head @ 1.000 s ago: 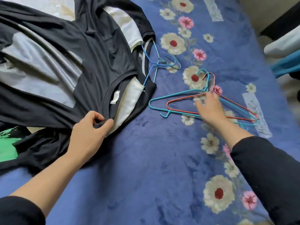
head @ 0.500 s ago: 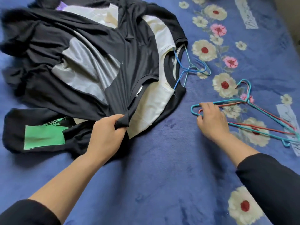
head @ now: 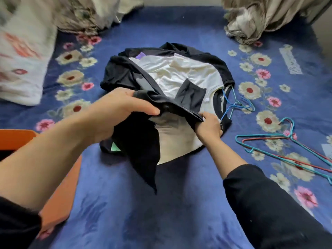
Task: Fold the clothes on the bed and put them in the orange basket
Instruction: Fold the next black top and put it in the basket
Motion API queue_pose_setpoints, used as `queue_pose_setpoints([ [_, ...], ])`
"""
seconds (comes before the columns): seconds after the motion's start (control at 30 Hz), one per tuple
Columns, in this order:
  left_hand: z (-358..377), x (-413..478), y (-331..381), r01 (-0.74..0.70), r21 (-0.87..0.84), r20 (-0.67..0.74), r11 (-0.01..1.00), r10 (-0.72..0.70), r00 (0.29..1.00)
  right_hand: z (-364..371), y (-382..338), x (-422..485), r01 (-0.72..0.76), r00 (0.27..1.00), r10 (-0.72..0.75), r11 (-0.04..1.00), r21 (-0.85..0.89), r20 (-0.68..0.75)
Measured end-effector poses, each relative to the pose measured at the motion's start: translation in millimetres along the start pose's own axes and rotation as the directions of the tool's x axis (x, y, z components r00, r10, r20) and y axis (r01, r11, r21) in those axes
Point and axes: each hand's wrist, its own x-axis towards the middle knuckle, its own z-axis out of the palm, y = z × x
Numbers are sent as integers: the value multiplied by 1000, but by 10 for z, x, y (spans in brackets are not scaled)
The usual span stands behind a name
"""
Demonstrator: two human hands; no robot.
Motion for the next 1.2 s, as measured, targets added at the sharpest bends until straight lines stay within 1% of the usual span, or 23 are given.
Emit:
queue_pose_setpoints([
  [0.07, -289, -237, 71, 45, 111, 32, 993, -49, 998, -309, -138, -114, -10, 1000, 8, 976, 217, 10],
  [0.13, -528, -554, 182, 75, 336, 23, 939, -87, 996, -713, -406, -289, 14, 998, -37, 897, 442, 42],
  [0.2, -704, -754, 287, 115, 507, -52, 854, -103, 993, -1087, -644, -413, 97, 990, -134, 874, 477, 43],
  [0.33, -1021, -1039, 651, 178, 730, -287, 659, 60, 956, -1789, -1137, -812, 277, 933, -345, 867, 414, 97],
  [0.37, -1072, -1132, 763, 187, 770, -319, 610, 113, 941, -1975, -1235, -956, 310, 921, -372, 881, 357, 119],
  [0.43, -1154, -1280, 938, 238, 808, -366, 538, 144, 919, -2293, -1379, -1182, 342, 889, -399, 905, 252, 224],
  [0.47, -1182, -1358, 1031, 266, 816, -380, 513, 129, 916, -2451, -1444, -1278, 328, 873, -368, 929, 173, 321],
  [0.53, -1249, -1568, 1218, 294, 847, -352, 442, 55, 934, -2788, -1565, -1521, 247, 803, -224, 968, 35, 553],
  [0.57, -1288, -1662, 1306, 297, 859, -329, 416, 5, 944, -2949, -1606, -1603, 192, 773, -154, 981, 5, 615],
  [0.6, -1351, -1759, 1410, 300, 862, -309, 409, -45, 950, -3119, -1640, -1675, 158, 766, -113, 987, -15, 632],
  [0.67, -1485, -1913, 1602, 308, 844, -297, 439, -96, 950, -3392, -1684, -1771, 144, 778, -96, 989, -27, 621],
  [0.73, -1625, -1962, 1738, 327, 804, -348, 496, -53, 936, -3567, -1699, -1823, 153, 825, -87, 986, -71, 559],
  [0.8, -1703, -1911, 1799, 325, 781, -405, 533, 38, 913, -3628, -1650, -1705, 190, 909, -97, 962, -195, 406],
  [0.87, -1675, -1790, 1765, 344, 771, -468, 536, 110, 877, -3583, -1545, -1506, 204, 969, -127, 895, -397, 213],
  [0.93, -1577, -1643, 1655, 361, 749, -532, 555, 181, 827, -3438, -1389, -1334, 153, 987, -155, 818, -555, 43],
  [0.97, -1524, -1554, 1585, 348, 723, -552, 596, 196, 810, -3350, -1301, -1272, 113, 985, -166, 801, -587, -37],
  [1.0, -1487, -1496, 1505, 318, 653, -562, 687, 159, 812, -3261, -1212, -1240, 65, 980, -164, 801, -595, -113],
  [1.03, -1409, -1446, 1434, 270, 502, -560, 822, 71, 825, -3183, -1130, -1195, 11, 975, -136, 818, -575, -175],
  [1.07, -1346, -1381, 1370, 210, 298, -538, 931, -18, 843, -3116, -1066, -1141, -24, 970, -109, 849, -528, -219],
  [1.1, -1296, -1305, 1327, 130, 101, -510, 986, -61, 858, -3076, -1030, -1073, -49, 970, -62, 898, -438, -236],
  [1.13, -1261, -1228, 1309, 41, -50, -508, 998, -61, 859, -3057, -1030, -993, -56, 973, -7, 962, -267, -229],
  [1.17, -1239, -1120, 1328, -44, -155, -523, 987, -44, 851, -3049, -1069, -908, -66, 981, 59, 997, -28, -187],
  [1.2, -1243, -1032, 1364, -122, -209, -543, 970, -11, 840, -3059, -1138, -863, -68, 988, 99, 967, 244, -115],
])
